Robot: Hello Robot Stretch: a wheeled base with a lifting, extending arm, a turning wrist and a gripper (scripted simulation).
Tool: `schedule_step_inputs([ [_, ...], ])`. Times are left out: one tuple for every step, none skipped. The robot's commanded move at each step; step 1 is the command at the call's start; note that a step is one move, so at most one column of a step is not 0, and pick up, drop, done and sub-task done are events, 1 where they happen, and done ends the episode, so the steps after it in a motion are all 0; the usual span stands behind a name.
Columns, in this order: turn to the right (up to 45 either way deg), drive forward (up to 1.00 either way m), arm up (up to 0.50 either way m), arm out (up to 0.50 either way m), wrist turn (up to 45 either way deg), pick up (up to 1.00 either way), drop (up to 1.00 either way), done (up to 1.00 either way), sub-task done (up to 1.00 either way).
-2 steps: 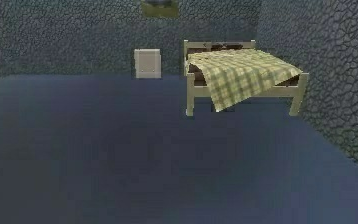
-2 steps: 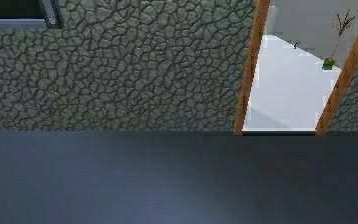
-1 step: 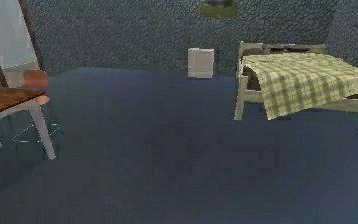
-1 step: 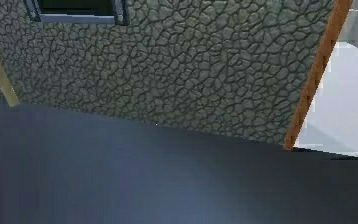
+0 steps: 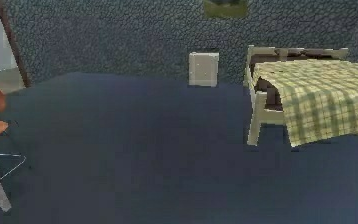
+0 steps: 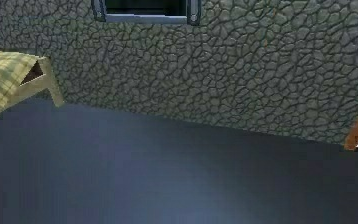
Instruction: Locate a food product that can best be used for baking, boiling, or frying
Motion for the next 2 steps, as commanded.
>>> schedule_step_inputs([
  [-33.0, 0.0, 0.0, 0.0, 0.0, 0.0, 0.0, 0.0, 0.0],
  [0.0, 1.0, 0.0, 0.0, 0.0, 0.0, 0.0, 0.0, 0.0],
])
